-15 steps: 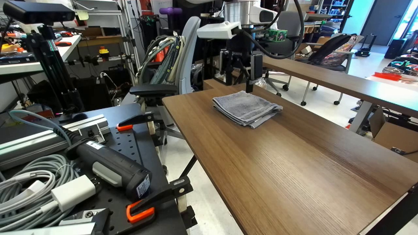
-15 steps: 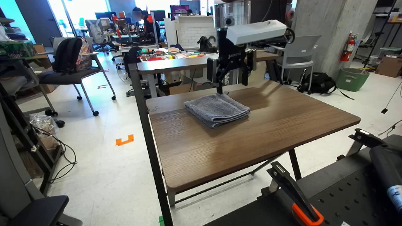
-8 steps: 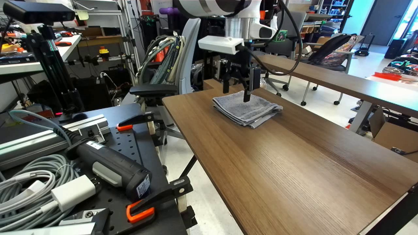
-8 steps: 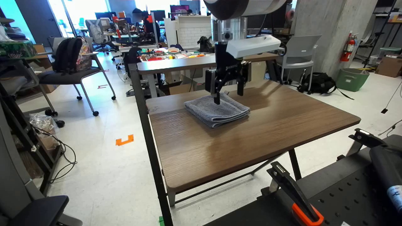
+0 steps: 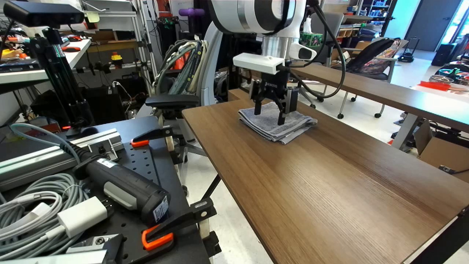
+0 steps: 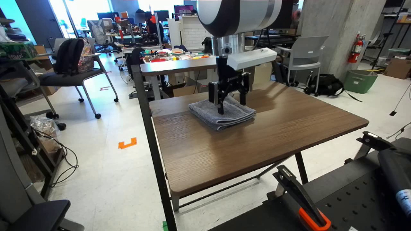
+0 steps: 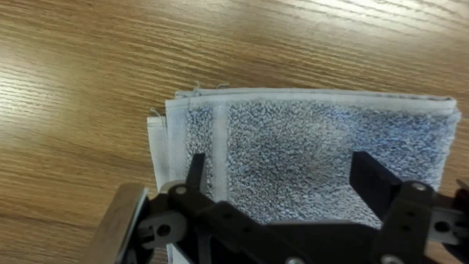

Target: Move the grey towel to the right

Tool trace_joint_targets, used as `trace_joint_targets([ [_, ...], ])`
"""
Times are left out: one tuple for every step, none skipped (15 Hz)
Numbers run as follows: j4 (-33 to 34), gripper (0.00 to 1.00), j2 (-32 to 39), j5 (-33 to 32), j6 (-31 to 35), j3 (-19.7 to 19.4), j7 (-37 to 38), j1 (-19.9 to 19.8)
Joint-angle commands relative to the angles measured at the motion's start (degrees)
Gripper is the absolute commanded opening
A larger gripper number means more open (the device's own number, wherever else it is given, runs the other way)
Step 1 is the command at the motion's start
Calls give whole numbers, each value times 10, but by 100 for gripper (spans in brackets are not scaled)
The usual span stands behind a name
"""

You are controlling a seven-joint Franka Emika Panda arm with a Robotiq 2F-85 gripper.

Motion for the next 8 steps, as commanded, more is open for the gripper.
trace_joint_targets([
  [68,100,39,5,-54,1,-17,-5],
  [76,100,45,2,-60,-2,-18,-4],
  [86,100,51,2,-66,-2,-18,-5],
  [94,100,56,2,-71,-3,-19,-5],
  [103,100,62,1,-78,-5,-19,-4],
  [111,100,68,-1,-84,-6,-19,-4],
  [118,100,74,-4,-87,-10,-16,-2],
  [127,100,82,-7,-91,-12,-14,0],
])
